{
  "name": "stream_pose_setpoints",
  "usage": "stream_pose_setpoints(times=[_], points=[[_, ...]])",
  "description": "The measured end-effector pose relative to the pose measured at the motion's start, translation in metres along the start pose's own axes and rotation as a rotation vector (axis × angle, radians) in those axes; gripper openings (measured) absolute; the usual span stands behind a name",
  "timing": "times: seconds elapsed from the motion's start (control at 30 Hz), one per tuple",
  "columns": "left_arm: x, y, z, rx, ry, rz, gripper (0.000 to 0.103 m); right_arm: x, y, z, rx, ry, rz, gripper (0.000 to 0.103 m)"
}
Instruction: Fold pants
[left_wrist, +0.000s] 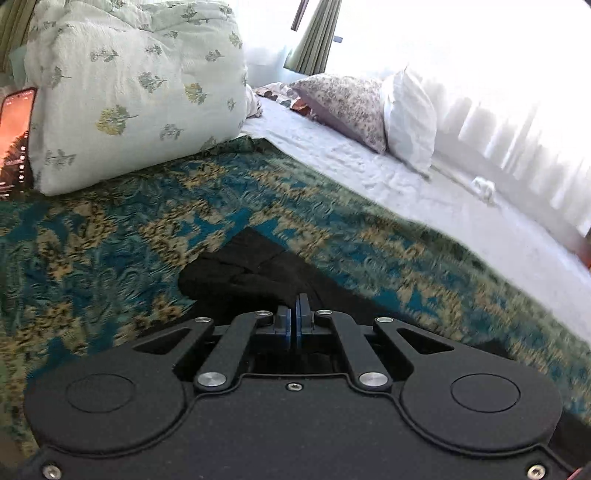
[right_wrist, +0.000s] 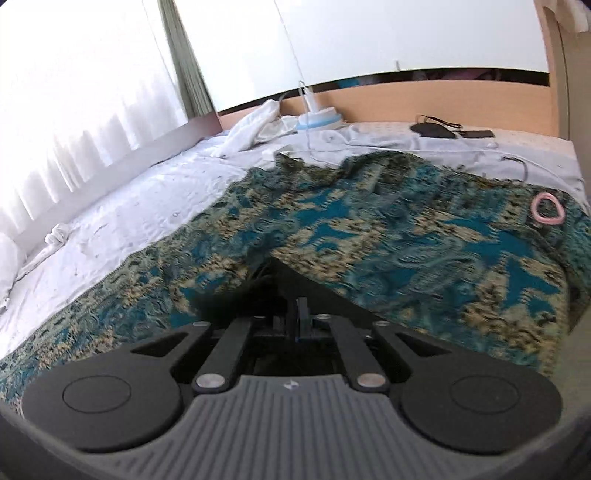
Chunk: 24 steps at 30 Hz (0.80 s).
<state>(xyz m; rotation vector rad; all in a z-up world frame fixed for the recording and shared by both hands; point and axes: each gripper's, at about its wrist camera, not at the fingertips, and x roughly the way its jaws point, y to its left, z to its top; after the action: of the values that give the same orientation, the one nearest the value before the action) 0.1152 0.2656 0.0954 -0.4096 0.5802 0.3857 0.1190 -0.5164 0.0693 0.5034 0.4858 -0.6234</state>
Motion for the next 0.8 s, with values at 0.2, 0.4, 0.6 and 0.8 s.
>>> stream_pose_setpoints(times=[0.2,0.4,0.6,0.8], points=[[0.004,0.009,-0.024,0.038,0.033,0.064,0.003,0.001,-0.036,-0.014,0.026,0.053,-0.052,0.005],[0.014,0.013,-0.038,0.068,0.066,0.109,0.003,0.006,-0.061,-0.032,0.044,0.096,-0.073,0.005],[0.016,0.012,-0.044,0.106,0.063,0.13,0.004,0.005,-0.052,-0.033,-0.018,0.07,-0.086,0.006],[0.022,0.017,-0.051,0.119,0.085,0.142,0.005,0.024,-0.044,-0.027,-0.059,0.062,-0.122,0.005]])
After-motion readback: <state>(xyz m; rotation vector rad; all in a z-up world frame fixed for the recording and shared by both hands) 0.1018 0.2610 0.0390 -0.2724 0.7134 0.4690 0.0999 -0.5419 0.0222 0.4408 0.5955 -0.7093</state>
